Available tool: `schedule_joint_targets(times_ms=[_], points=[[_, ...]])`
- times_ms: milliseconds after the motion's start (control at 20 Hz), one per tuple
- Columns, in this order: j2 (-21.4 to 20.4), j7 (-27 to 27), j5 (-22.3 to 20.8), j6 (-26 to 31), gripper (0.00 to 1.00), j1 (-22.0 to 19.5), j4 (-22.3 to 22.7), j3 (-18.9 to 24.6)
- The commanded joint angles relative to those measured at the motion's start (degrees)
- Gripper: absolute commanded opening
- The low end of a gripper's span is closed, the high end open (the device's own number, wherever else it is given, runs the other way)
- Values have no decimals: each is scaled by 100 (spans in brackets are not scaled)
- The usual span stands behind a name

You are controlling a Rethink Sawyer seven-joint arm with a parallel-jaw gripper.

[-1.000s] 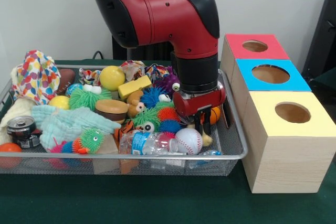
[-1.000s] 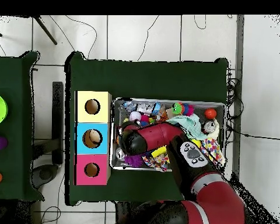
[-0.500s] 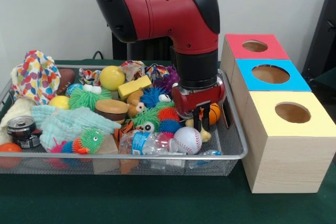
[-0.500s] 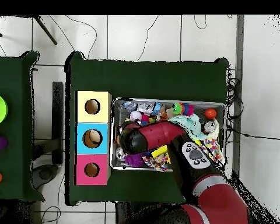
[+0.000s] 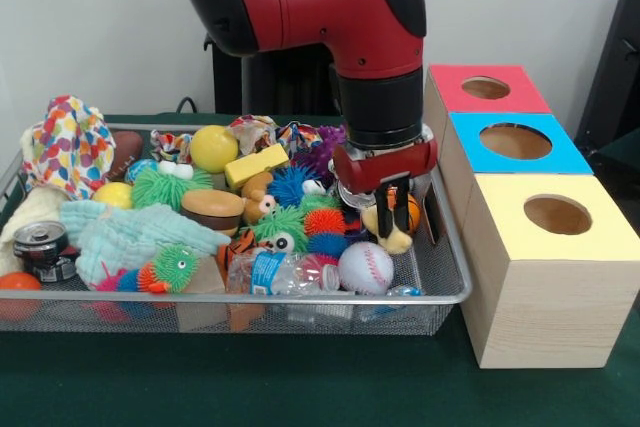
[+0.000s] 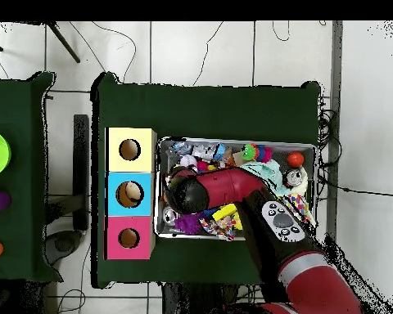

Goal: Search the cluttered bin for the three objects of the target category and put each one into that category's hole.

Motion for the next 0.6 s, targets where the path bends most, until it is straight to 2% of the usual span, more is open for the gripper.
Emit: schedule_joint_targets(times_ms=[50,250,600], points=[[-327,-197,279,921,0,-261,268,483],[-454,-255,350,1041,0,-345,343,547],[-939,-400,476,1386,0,-509,567,653]])
